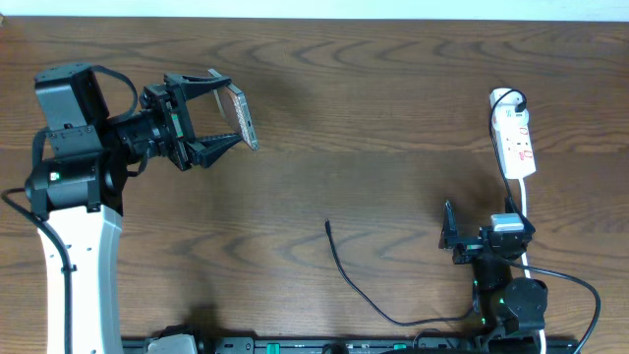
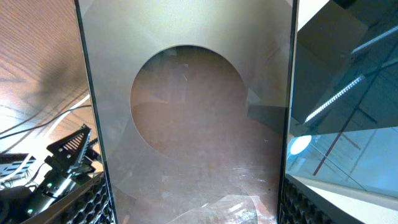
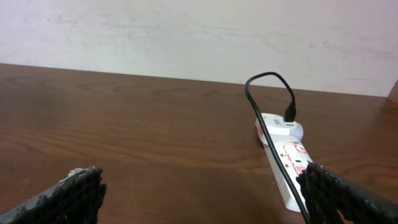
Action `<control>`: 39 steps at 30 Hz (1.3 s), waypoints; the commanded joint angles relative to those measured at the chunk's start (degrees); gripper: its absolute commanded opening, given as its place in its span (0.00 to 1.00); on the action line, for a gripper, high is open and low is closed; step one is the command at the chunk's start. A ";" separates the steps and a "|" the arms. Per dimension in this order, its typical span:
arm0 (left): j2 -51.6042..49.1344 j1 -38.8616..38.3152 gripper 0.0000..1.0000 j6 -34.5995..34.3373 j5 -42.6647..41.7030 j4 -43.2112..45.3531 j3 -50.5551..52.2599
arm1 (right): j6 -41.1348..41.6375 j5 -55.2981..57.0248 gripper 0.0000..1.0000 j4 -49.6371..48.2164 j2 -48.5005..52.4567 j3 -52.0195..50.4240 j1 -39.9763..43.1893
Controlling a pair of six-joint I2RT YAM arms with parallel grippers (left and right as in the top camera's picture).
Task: Plug charger to phone and switch on socket
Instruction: 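Lift the phone with the left gripper and tilt it upright, then lower the held phone toward the table center, bottom edge facing right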
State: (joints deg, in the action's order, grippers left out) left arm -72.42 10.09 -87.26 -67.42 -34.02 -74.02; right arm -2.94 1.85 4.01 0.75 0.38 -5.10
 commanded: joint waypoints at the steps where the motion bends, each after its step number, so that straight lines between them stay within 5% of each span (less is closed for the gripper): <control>1: 1.49 0.24 0.08 -0.46 -2.45 0.72 -1.44 | 0.55 -0.28 0.99 0.22 0.02 -0.07 -0.20; 9: 1.49 0.24 0.07 3.93 5.22 0.00 -1.44 | 0.55 -0.28 0.99 0.22 0.02 -0.07 -0.20; 16: 1.31 0.07 0.08 12.59 28.39 -13.90 -1.40 | 0.55 -0.28 0.99 0.22 0.02 -0.07 -0.20; 24: 1.14 0.07 0.07 13.14 49.70 -27.76 1.42 | 0.55 -0.28 0.99 0.22 0.02 -0.07 -0.20; 39: -4.09 0.07 0.07 14.67 59.12 -37.79 3.67 | 0.55 -0.28 0.99 0.22 0.02 -0.07 -0.20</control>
State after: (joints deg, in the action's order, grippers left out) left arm -75.64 10.07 -74.13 -10.35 -71.68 -70.41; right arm -2.94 1.85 4.01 0.75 0.38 -5.10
